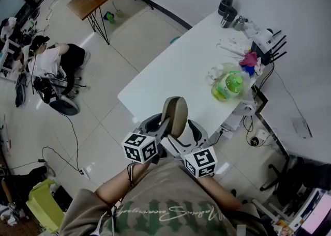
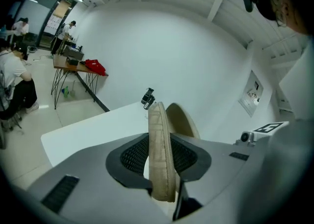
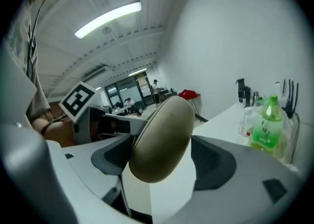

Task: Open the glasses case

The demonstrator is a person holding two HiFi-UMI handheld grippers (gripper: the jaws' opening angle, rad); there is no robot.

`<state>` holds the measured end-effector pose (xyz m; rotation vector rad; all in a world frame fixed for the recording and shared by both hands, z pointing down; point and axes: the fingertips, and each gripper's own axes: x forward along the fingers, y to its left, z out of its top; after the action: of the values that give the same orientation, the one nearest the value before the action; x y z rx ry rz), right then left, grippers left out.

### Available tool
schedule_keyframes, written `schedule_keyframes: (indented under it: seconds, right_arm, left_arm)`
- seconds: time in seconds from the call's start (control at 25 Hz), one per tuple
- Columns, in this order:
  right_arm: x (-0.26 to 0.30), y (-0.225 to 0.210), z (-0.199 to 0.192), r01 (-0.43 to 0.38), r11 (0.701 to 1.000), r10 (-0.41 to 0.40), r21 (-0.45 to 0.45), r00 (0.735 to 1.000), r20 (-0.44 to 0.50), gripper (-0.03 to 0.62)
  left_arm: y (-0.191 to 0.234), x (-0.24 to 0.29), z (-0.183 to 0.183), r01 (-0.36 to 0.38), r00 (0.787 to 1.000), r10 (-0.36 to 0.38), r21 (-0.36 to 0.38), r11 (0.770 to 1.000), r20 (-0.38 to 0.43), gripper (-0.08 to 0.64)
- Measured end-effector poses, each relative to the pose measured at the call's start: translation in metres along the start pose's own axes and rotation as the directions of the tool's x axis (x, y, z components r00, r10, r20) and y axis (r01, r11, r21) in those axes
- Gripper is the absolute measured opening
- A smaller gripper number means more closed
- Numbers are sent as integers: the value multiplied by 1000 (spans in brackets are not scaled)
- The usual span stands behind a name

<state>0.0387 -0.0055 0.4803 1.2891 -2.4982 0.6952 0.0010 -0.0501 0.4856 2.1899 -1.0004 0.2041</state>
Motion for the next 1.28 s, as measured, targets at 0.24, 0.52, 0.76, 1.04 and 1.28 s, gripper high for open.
schedule_keyframes:
  seconds: [0.24,0.52,0.76,1.04,1.28]
  right_arm:
    - [-2,-16,2,100,995,-101,22,994,30,362]
    - [-9,-38,-2,196,981,-195,-9,980,37,196]
    - [-10,-66,-17,144,951,-164,274,985,52,140]
    - [7,-116,-94,-77,694,44,716,997,65,37]
    - [53,-152,-187,93,527,-1,845,994,-109,37]
  left_arm:
    - [0,0,8,-18,1000,17,52,999,23,118]
    - [4,-6,8,-3,1000,2,6,1000,24,120]
    - [-6,-7,-9,127,992,-125,-73,989,25,120]
    - [25,28,-70,452,877,-480,-327,830,-7,120]
    - [101,82,-145,216,941,-292,-359,908,-170,120]
